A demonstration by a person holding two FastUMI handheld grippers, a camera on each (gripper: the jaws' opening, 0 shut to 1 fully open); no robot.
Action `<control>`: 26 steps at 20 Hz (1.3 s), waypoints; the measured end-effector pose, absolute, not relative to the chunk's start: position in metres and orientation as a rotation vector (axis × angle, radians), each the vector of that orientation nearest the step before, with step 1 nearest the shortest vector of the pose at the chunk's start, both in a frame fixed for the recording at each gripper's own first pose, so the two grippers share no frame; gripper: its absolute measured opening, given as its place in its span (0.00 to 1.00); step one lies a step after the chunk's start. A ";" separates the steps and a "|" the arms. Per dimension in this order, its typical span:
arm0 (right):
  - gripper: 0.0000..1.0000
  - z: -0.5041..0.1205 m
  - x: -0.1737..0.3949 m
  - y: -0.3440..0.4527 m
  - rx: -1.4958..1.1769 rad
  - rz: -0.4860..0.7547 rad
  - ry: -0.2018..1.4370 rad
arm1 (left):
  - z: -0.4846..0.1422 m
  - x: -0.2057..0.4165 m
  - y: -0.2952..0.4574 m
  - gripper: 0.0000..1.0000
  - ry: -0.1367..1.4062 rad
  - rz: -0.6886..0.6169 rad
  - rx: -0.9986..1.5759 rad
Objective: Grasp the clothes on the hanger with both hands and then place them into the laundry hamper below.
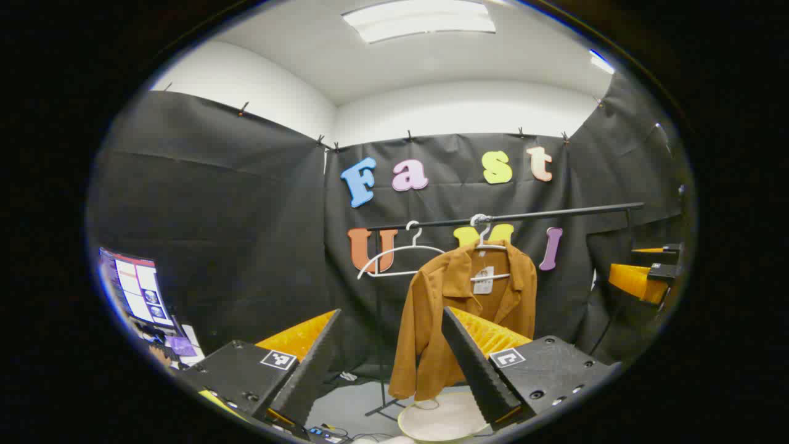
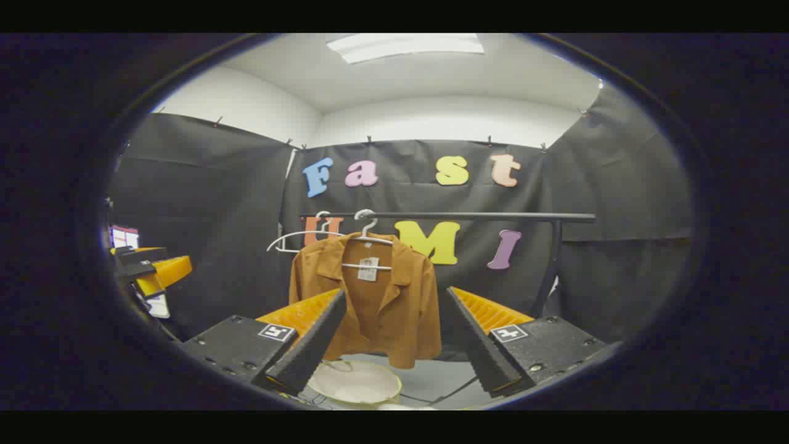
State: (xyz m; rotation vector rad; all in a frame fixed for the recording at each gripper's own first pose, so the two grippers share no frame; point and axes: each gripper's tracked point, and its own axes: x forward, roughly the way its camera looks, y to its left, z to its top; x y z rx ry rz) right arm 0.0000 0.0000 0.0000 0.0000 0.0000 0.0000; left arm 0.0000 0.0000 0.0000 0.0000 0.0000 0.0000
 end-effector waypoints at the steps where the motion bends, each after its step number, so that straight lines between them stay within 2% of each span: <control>1: 1.00 -0.001 0.000 0.000 -0.005 -0.005 0.003 | 0.001 0.000 0.000 1.00 -0.001 -0.007 0.002; 11: 1.00 -0.011 -0.004 -0.004 -0.010 -0.019 0.038 | -0.009 0.004 -0.012 1.00 0.017 -0.058 -0.056; 13: 1.00 -0.017 -0.003 -0.009 -0.022 -0.021 0.050 | -0.014 0.007 -0.015 0.92 0.027 -0.057 -0.049; 14: 1.00 -0.020 0.000 -0.010 -0.025 -0.015 0.054 | -0.014 0.008 -0.017 1.00 0.024 -0.056 -0.042; 17: 1.00 -0.031 0.021 -0.011 -0.030 0.010 0.071 | -0.015 0.020 -0.026 1.00 0.001 -0.051 -0.041; 18: 1.00 -0.036 0.028 -0.011 -0.028 0.019 0.077 | -0.016 0.025 -0.030 0.92 0.001 -0.048 -0.045; 19: 1.00 -0.039 0.037 -0.011 -0.022 0.028 0.079 | -0.020 0.032 -0.035 1.00 0.006 -0.050 -0.047; 26: 1.00 -0.084 0.137 -0.015 0.025 0.102 0.140 | -0.045 0.100 -0.079 1.00 -0.007 -0.053 0.020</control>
